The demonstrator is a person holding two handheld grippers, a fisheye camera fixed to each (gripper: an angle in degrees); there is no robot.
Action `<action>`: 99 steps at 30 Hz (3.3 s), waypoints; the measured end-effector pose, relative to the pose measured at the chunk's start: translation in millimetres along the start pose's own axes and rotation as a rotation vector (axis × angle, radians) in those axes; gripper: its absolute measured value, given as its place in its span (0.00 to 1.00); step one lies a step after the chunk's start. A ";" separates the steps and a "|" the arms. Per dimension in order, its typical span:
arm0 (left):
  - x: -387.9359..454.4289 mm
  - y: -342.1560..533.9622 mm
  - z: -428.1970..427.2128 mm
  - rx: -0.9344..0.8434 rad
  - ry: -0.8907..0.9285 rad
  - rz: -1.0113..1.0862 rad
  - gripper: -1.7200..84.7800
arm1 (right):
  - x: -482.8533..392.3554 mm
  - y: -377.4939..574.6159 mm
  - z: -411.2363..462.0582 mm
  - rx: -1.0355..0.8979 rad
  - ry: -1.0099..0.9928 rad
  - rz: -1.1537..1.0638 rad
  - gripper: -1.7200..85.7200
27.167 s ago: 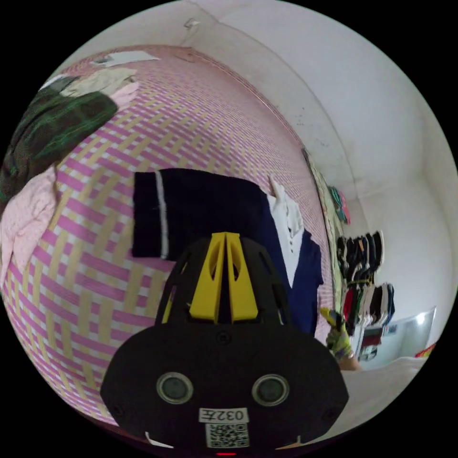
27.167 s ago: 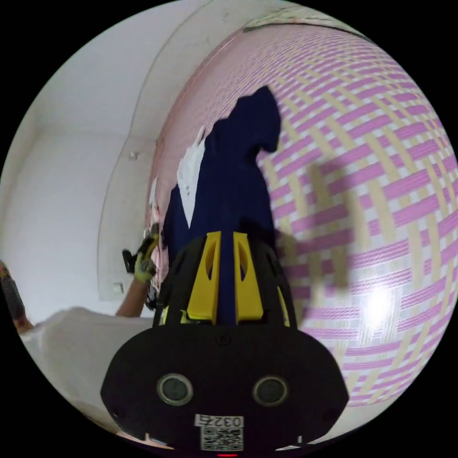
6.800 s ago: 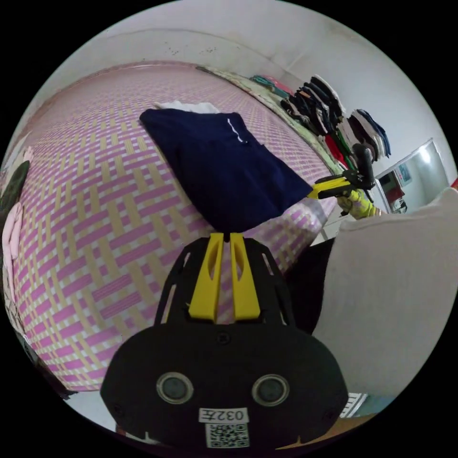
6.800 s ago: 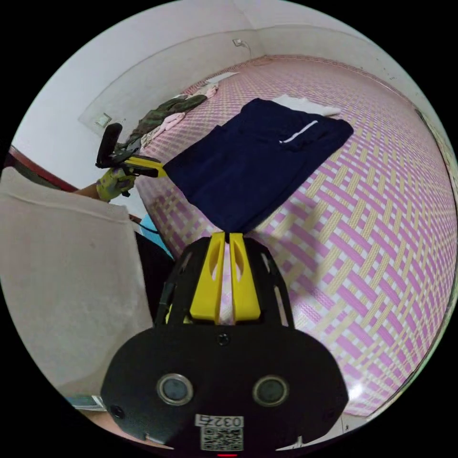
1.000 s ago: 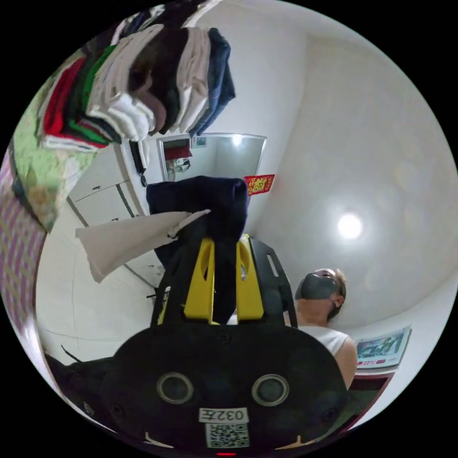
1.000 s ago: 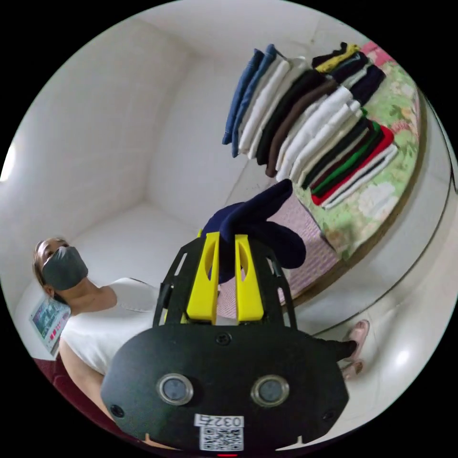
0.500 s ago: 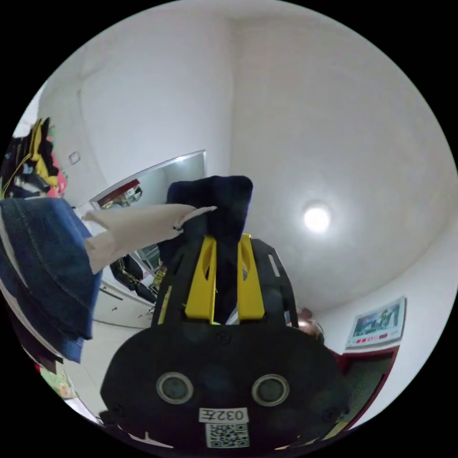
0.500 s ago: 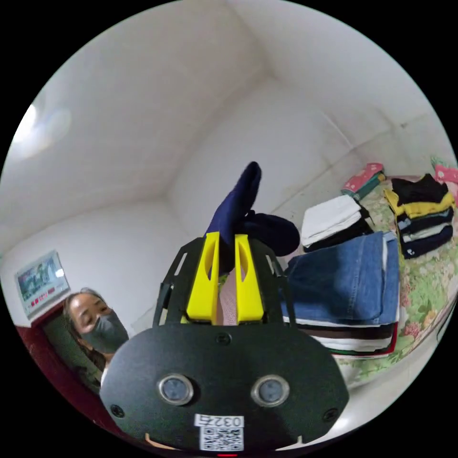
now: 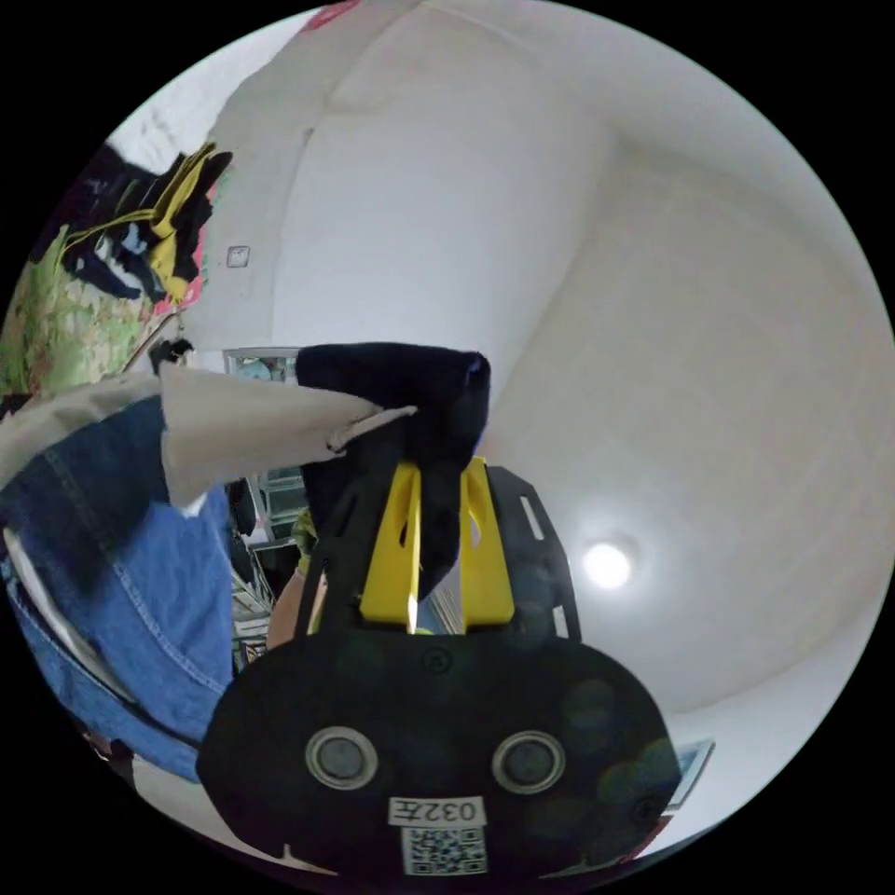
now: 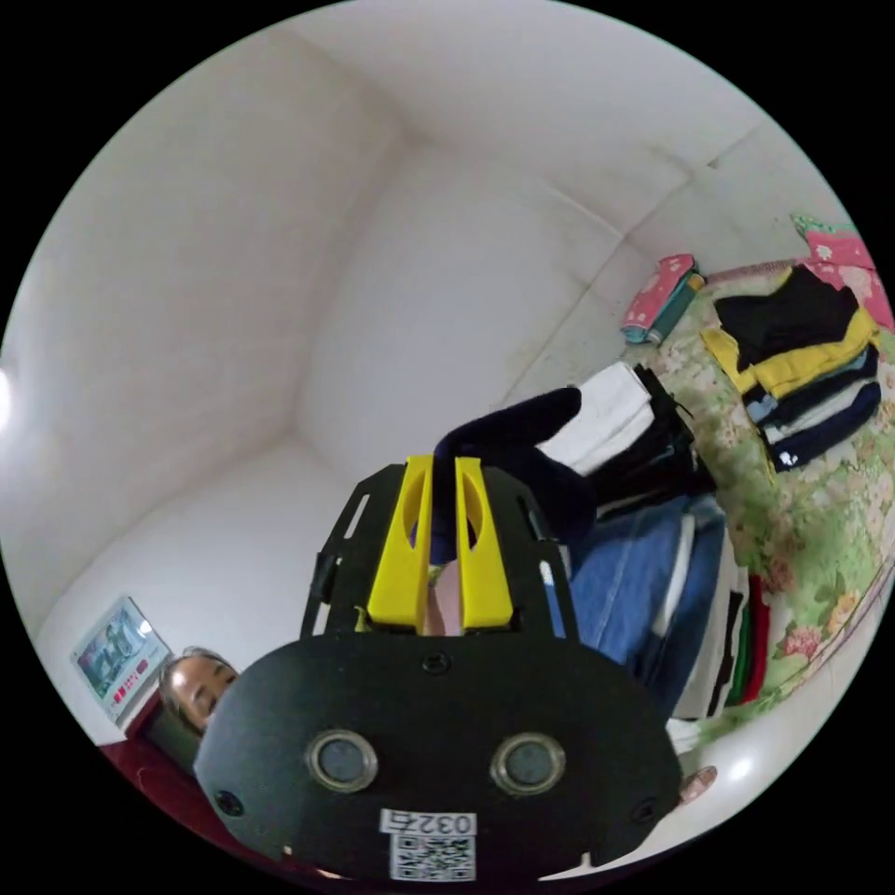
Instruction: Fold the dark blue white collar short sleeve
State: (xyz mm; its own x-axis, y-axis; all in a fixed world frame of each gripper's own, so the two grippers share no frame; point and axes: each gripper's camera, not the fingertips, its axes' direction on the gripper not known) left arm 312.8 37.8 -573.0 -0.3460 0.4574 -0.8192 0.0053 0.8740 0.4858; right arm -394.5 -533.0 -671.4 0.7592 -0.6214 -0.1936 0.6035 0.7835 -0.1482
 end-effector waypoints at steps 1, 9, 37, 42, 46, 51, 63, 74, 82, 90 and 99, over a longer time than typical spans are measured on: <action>20.1 -7.8 7.7 -0.002 0.001 0.022 0.06 | -5.6 -15.0 -3.8 0.017 -0.034 -0.023 0.07; 49.4 26.0 3.6 -0.004 -0.169 0.025 0.08 | 19.2 -8.9 -35.8 -0.101 -0.109 -0.031 0.07; 77.6 87.6 29.8 -0.200 -0.739 0.057 0.06 | 111.7 7.2 -68.9 -0.314 0.094 0.082 0.08; 99.8 85.8 50.3 -0.175 -0.569 0.020 0.02 | 86.3 -12.2 -70.8 -0.276 0.037 0.073 0.06; 123.1 99.6 51.7 -0.151 -0.488 0.036 0.01 | 62.0 -18.0 -89.5 -0.202 -0.008 0.042 0.06; 83.7 143.9 44.4 -0.169 -0.455 -0.124 0.01 | 67.9 19.0 -97.3 -0.243 -0.047 0.100 0.05; 216.2 289.3 124.8 0.078 -1.167 0.632 0.01 | -47.5 60.8 -138.7 0.006 0.267 -0.315 0.02; 152.1 396.3 368.2 0.091 -1.678 1.248 0.01 | -200.3 125.1 75.7 -0.107 0.896 -1.004 0.01; 4.5 339.1 366.4 -0.133 -1.963 0.950 0.01 | -129.5 97.8 176.6 -0.423 1.161 -0.805 0.01; -26.2 342.4 385.8 -0.129 -2.003 0.921 0.01 | -134.8 76.1 199.8 -0.464 1.155 -0.763 0.01; -44.5 394.9 395.7 -0.110 -1.979 0.929 0.01 | -207.8 100.1 177.1 -0.363 1.069 -0.819 0.01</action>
State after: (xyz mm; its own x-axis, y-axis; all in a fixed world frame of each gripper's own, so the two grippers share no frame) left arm 701.5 427.3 -465.3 0.8609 0.2167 0.4603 -0.5086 0.3904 0.7674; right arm -448.7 -326.3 -474.2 -0.4256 -0.7230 -0.5441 0.5592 0.2626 -0.7863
